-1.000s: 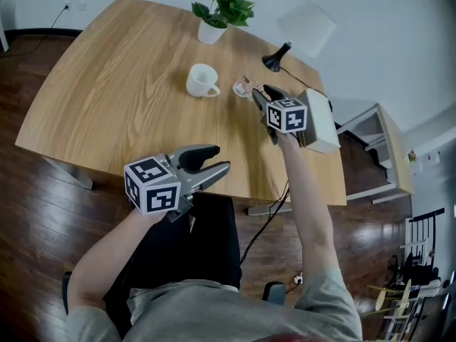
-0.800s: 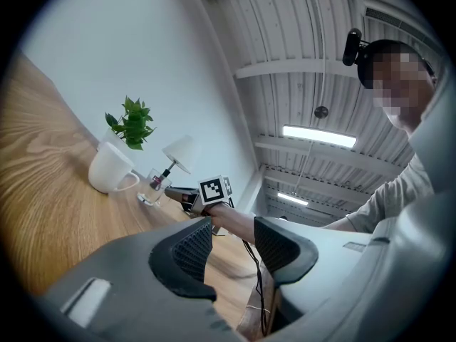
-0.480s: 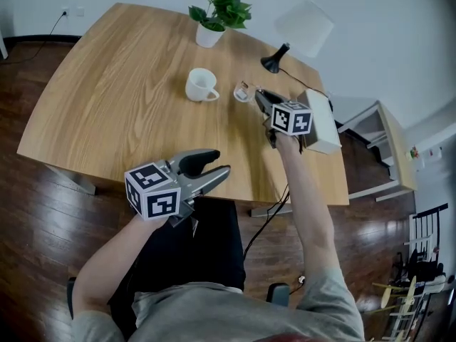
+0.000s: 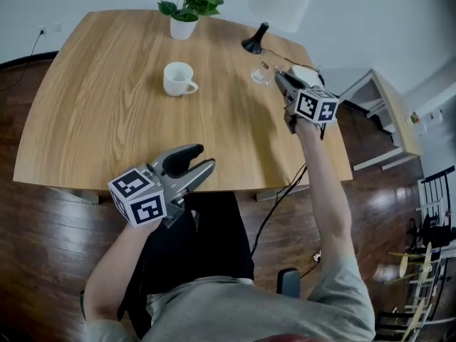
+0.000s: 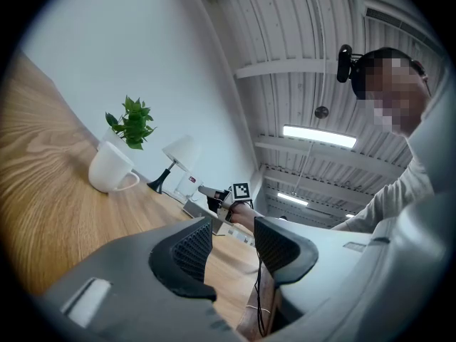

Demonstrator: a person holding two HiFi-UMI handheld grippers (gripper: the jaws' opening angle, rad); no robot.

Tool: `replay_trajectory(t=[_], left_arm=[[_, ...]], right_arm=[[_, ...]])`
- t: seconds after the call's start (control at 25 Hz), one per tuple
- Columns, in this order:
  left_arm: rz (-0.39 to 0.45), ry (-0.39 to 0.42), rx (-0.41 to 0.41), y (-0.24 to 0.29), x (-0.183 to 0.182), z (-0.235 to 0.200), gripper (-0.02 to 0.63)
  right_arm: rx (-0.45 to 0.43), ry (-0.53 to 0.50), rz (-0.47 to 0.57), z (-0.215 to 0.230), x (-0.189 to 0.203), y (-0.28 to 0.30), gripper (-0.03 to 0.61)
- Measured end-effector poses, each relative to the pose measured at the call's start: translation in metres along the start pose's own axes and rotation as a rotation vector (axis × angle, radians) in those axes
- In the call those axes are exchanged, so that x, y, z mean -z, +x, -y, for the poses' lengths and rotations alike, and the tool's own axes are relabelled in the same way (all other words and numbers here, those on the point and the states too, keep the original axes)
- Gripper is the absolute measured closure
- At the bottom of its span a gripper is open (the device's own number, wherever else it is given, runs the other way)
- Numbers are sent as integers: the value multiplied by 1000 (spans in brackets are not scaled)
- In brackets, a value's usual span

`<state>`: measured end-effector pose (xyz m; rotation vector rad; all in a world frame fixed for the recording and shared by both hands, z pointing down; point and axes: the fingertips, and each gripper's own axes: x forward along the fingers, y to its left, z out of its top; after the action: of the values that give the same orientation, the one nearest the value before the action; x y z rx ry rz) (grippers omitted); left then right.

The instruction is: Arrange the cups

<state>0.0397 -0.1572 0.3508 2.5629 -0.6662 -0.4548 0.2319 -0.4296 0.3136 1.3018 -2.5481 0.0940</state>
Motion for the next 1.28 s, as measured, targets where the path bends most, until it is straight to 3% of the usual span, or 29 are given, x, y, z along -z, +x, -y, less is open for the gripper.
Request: replay_trajectory(t=[0.28,0.48,0.76,1.28], left_arm=[[-6,-7,-8,1,2,1,431],[-4,-8,-10,1,2,0,433],[-7,-3,-15,3,4,0,432],[13,-46,-9,0,-1,-1,432]], right_arm=[[184,65,30,108,-11,-77,511],[285,87,22,159,-5,-111,511],[367,68,-74,198,21,-107,511],[444,96,-108,236,33,-87,511]])
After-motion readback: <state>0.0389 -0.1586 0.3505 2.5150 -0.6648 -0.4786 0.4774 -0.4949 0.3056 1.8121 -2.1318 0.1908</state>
